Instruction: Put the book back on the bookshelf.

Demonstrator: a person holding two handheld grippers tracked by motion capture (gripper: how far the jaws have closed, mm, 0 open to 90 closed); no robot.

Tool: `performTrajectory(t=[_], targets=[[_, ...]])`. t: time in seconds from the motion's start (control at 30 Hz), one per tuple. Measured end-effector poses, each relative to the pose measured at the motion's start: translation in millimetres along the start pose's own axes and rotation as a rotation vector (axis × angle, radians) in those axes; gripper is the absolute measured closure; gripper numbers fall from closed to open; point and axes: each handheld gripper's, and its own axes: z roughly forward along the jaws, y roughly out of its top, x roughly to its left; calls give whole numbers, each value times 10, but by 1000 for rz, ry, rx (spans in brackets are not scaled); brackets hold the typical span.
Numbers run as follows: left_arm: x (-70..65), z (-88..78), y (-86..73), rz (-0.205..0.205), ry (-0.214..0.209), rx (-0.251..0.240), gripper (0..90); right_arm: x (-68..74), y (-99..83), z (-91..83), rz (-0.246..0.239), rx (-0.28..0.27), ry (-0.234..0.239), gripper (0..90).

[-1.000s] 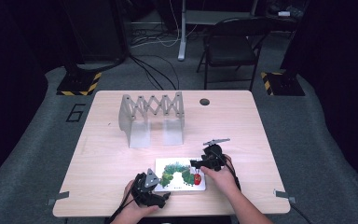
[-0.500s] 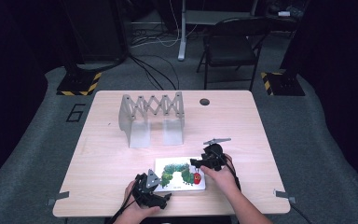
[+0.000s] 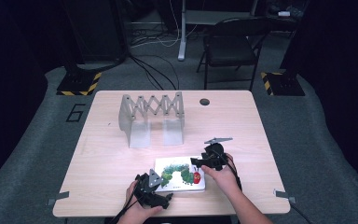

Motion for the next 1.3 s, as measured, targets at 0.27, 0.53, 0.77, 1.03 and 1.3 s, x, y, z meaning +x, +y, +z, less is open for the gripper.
performTrajectory(t=[0.27, 0.53, 0.77, 1.03, 1.3], targets=[[-14, 10, 31, -16, 16, 17, 0, 20, 36, -43, -12, -10, 8, 389], [-27, 18, 61, -35, 29, 36, 0, 59, 71, -93, 5, -6, 9, 389], [-38, 17, 76, -45, 54, 49, 0, 98, 113, -115, -3, -2, 3, 393], [-42, 20, 93, -62, 66, 62, 0, 138, 178, -175, 9, 16, 8, 408], [-47, 17, 93, -71, 87, 62, 0, 223, 250, -170, -53, 47, -28, 411]])
